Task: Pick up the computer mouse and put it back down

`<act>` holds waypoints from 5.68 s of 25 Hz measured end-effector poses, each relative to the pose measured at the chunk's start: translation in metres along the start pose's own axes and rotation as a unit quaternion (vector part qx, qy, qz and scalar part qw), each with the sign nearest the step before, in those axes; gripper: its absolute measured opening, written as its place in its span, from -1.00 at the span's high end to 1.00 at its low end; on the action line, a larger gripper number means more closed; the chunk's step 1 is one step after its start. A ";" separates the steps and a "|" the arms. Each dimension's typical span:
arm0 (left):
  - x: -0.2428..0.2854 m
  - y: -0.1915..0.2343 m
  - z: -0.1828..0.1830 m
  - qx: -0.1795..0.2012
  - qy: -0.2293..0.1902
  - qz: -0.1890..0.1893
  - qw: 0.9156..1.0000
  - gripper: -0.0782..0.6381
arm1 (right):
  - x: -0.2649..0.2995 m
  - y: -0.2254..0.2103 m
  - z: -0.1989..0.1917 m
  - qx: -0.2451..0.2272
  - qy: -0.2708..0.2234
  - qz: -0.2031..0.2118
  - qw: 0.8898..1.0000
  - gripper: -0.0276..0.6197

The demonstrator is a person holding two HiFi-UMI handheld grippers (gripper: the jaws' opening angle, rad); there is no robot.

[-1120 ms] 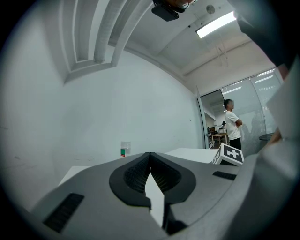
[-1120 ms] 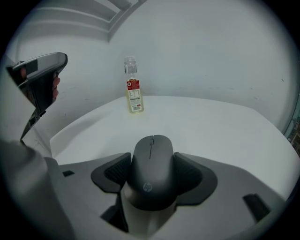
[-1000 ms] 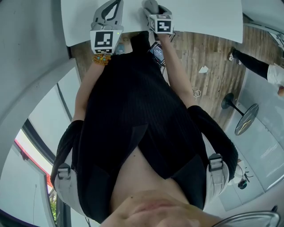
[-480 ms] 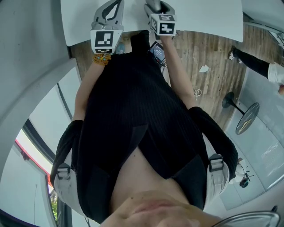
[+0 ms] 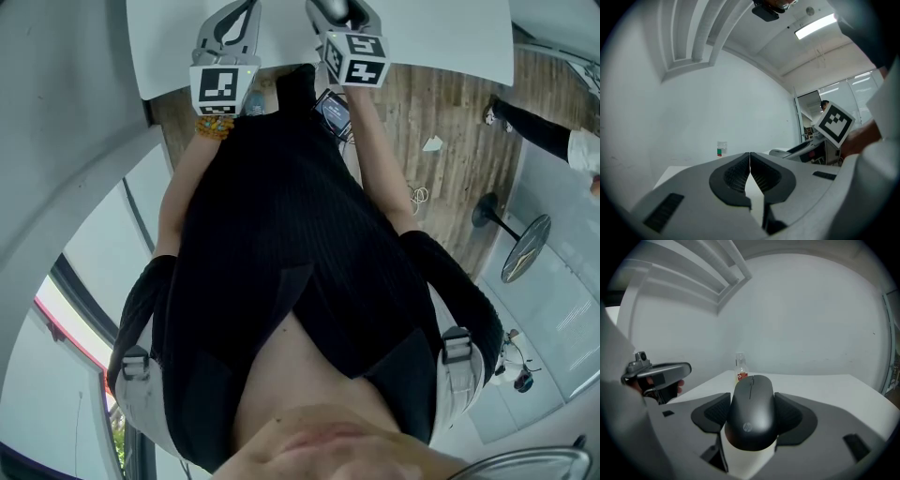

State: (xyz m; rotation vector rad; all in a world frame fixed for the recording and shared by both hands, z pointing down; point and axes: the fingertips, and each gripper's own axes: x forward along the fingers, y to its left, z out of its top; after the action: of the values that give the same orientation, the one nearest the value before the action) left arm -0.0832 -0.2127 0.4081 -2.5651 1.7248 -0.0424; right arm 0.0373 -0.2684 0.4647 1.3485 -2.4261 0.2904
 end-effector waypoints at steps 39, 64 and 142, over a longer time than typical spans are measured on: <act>0.000 -0.026 0.003 0.007 0.002 -0.021 1.000 0.74 | -0.059 0.001 0.070 -0.006 -0.105 -0.016 0.994 0.05; -0.005 -0.030 0.001 0.005 0.001 -0.023 1.000 0.74 | -0.059 0.011 0.064 -0.011 -0.102 -0.007 0.995 0.05; -0.004 0.041 -0.007 -0.013 0.008 0.038 0.999 0.74 | 0.059 0.009 -0.118 0.006 0.148 0.017 0.989 0.05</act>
State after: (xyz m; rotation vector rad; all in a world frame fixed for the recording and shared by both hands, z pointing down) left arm -0.1229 -0.2242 0.4132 -2.5214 1.8381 -0.0381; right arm 0.0249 -0.2693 0.5961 1.1762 -2.2049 0.4787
